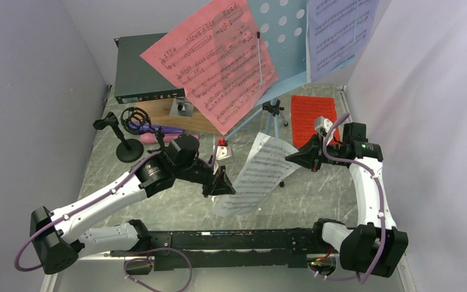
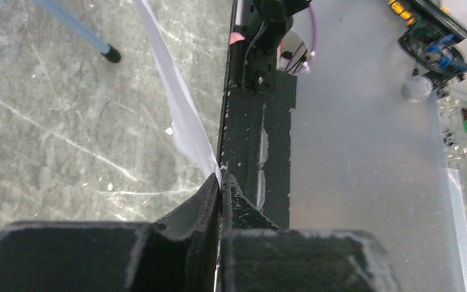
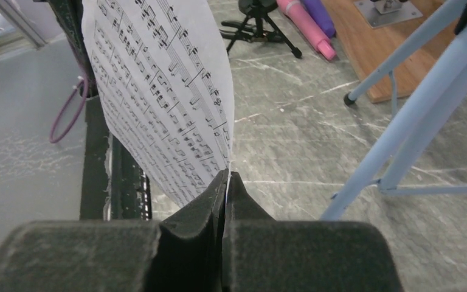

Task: Pack up the instrument practice props
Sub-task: Place the sheet music at the center of the board.

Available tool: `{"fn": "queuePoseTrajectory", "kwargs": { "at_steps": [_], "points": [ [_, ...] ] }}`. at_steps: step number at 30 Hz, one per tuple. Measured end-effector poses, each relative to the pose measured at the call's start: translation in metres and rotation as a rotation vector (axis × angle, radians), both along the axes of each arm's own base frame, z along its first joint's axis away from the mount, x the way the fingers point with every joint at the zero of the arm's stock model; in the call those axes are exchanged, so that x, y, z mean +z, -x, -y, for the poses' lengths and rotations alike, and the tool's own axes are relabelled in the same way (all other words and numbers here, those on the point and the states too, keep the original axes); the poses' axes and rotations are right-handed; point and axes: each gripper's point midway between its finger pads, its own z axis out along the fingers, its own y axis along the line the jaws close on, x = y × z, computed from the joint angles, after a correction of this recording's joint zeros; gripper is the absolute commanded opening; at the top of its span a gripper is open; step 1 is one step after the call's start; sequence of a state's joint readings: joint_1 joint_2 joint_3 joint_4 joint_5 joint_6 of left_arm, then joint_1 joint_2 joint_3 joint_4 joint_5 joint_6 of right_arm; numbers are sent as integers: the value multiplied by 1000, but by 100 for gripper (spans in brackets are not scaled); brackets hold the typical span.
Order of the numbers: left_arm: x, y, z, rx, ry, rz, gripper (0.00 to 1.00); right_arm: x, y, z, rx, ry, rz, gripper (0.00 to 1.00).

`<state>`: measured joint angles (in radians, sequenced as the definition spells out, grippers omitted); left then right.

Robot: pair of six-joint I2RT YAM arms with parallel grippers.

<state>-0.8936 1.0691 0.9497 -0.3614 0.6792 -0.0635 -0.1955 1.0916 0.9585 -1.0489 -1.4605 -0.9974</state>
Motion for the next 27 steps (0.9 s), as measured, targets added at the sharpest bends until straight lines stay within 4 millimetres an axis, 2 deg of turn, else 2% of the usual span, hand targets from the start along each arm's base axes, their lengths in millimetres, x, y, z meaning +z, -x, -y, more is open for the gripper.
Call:
{"fn": "queuePoseTrajectory", "kwargs": {
  "at_steps": [4, 5, 10, 15, 18, 24, 27],
  "points": [
    [-7, -5, -4, 37, -36, 3, 51, -1, -6, 7, -33, 56, 15, 0],
    [-8, -6, -5, 49, -45, 7, 57, -2, -8, 10, -45, 75, 19, 0],
    [-11, -15, -18, 118, -85, 57, 75, -5, -21, 29, -130, 186, 31, 0],
    [-4, -26, -37, 197, -108, 174, 94, -18, -36, 72, -302, 349, 16, 0],
    [0, -35, -49, 257, -111, 240, 99, -30, -45, 103, -419, 469, -9, 0],
    [-9, -44, -65, 339, -147, 289, 99, -42, -70, 164, -642, 691, 1, 0],
    [-15, -48, -69, 364, -170, 296, 99, -44, -88, 190, -737, 761, 14, 0]
  ]
}}
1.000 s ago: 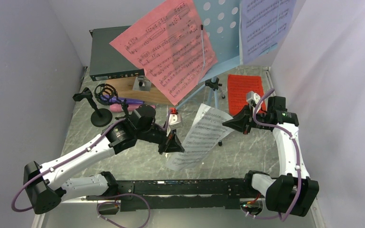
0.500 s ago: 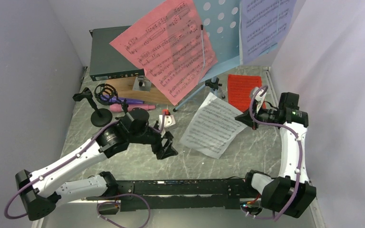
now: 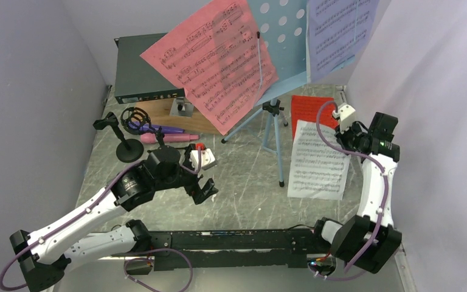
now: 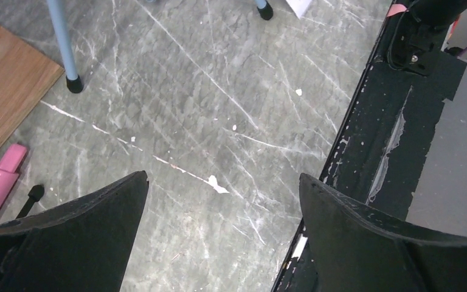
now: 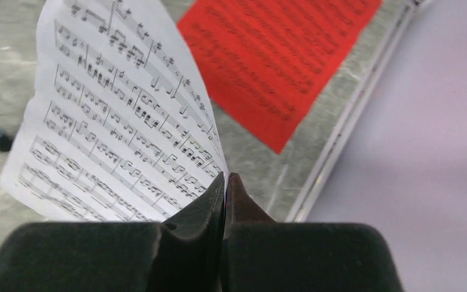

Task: Pack up the instrument practice props
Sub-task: Place the sheet music at the center of the board.

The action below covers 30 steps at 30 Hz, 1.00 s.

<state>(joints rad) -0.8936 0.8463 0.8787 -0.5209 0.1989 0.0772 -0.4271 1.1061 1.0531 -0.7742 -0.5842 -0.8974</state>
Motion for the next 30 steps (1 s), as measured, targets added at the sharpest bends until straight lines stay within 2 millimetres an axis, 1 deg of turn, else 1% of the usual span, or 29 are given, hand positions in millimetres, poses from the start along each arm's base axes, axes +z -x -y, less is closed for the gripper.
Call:
{"fn": "queuePoseTrajectory", "kwargs": {
  "at_steps": [2, 5, 7, 10, 12, 17, 21, 24, 30],
  "points": [
    [-2, -2, -1, 12, -7, 3, 100, -3, -14, 14, -42, 26, 10, 0],
    [-4, -2, -2, 16, -9, 0, 99, -13, -36, 31, -102, 35, 14, 0],
    [-4, -1, -3, 17, -8, 1, 99, -20, -50, 39, -135, 29, 16, 0],
    [-5, 0, -5, 19, -6, 2, 100, -24, -70, 47, -173, 44, 44, 0],
    [-4, -1, -5, 24, -3, 1, 99, -20, -86, 48, -183, 78, 90, 0],
    [-5, -3, -8, 35, 1, -3, 99, -12, -119, 33, -174, 178, 215, 0],
    [-5, -7, -11, 48, 6, -13, 99, -11, -147, 26, -174, 267, 295, 0],
    [-5, -10, -13, 55, 14, -23, 99, -14, -165, 29, -193, 343, 339, 0],
    [-7, -12, -15, 54, 31, -45, 99, -24, -182, 46, -244, 489, 404, 0]
  ]
}}
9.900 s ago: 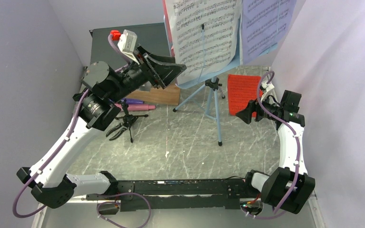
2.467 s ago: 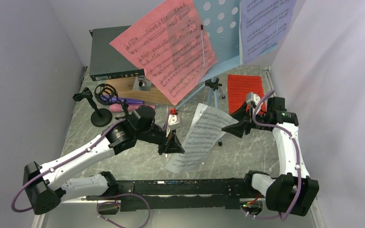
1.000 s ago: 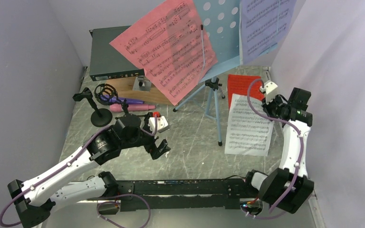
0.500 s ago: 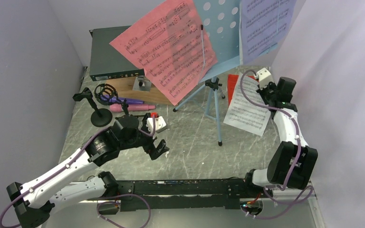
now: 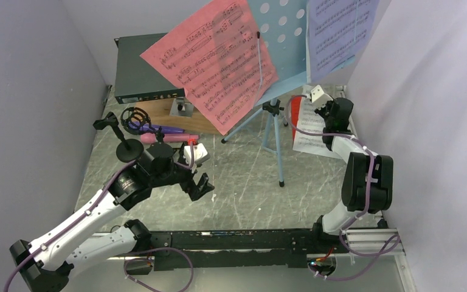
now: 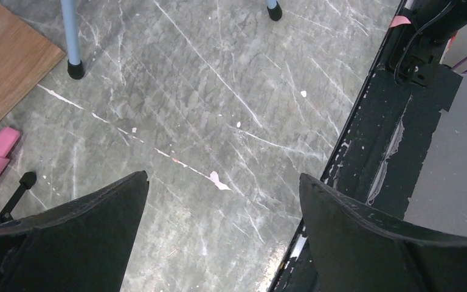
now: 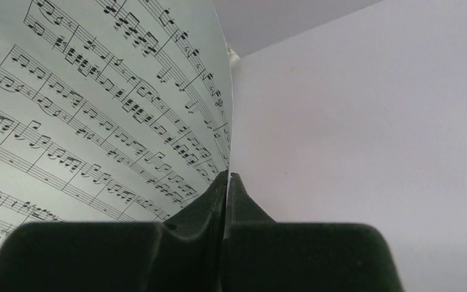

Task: Pack up the instrument practice props
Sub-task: Place the sheet music at the center of the board.

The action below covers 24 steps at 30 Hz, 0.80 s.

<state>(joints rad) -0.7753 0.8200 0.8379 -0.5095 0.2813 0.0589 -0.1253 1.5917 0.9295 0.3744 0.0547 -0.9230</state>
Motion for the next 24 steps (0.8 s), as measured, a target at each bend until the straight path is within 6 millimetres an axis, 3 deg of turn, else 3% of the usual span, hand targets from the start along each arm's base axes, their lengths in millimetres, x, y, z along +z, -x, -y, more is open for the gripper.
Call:
{"fn": "queuePoseTrajectory", "kwargs": {
  "at_steps": [12, 21, 24],
  "points": [
    [5, -3, 2, -12, 31, -2, 99, 1, -35, 4, -13, 19, 60, 4],
    [8, -3, 3, -19, 46, -2, 99, -15, -56, 5, -35, -27, 24, 18],
    [8, -3, 3, -21, 50, -5, 100, -22, -59, 6, -48, -42, 0, 29]
  ]
}}
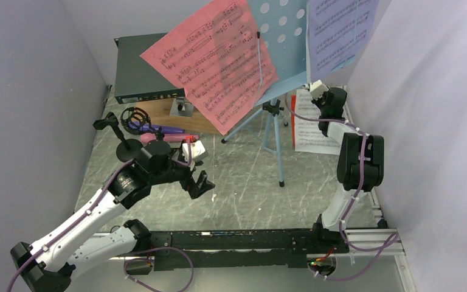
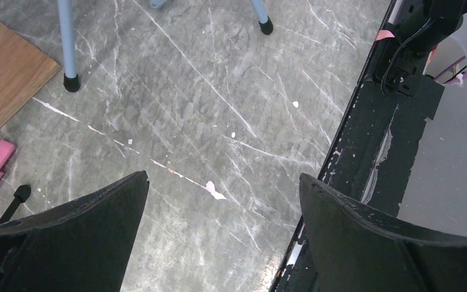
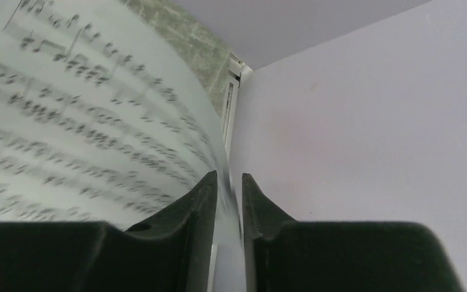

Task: Pack up the instrument practice props
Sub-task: Place the sheet music at the center of the board.

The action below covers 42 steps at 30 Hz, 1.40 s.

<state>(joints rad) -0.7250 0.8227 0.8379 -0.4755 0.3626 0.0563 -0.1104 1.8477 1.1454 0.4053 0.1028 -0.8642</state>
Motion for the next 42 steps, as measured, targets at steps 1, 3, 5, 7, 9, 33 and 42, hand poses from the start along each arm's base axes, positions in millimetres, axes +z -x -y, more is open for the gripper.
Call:
{"fn": "queuePoseTrajectory", "kwargs": {
  "at_steps": [1, 3, 5, 7, 9, 33, 42],
  "points": [
    [0, 0, 0, -1, 1, -1, 99, -2, -1, 0, -5, -5, -7, 34],
    [0, 1, 0, -3, 2, -3, 99, -6, -2, 2, -20, -16, -16, 47],
    [0, 0, 0, -3, 3, -4, 100, -9, -2, 4, -37, -24, -25, 54],
    [0, 1, 0, -2, 7, -9, 100, -13, -1, 6, -53, -34, -36, 56],
    [0, 1, 1, -2, 10, -14, 99, -15, 1, 6, -63, -44, -44, 58],
    [32, 1, -6, 34, 181, 4, 100, -48, 122, -30, 76, -670, -363, 67],
    [45, 1, -9, 68, 277, -1, 99, -2, 180, -71, 275, -878, -396, 70]
  ]
}}
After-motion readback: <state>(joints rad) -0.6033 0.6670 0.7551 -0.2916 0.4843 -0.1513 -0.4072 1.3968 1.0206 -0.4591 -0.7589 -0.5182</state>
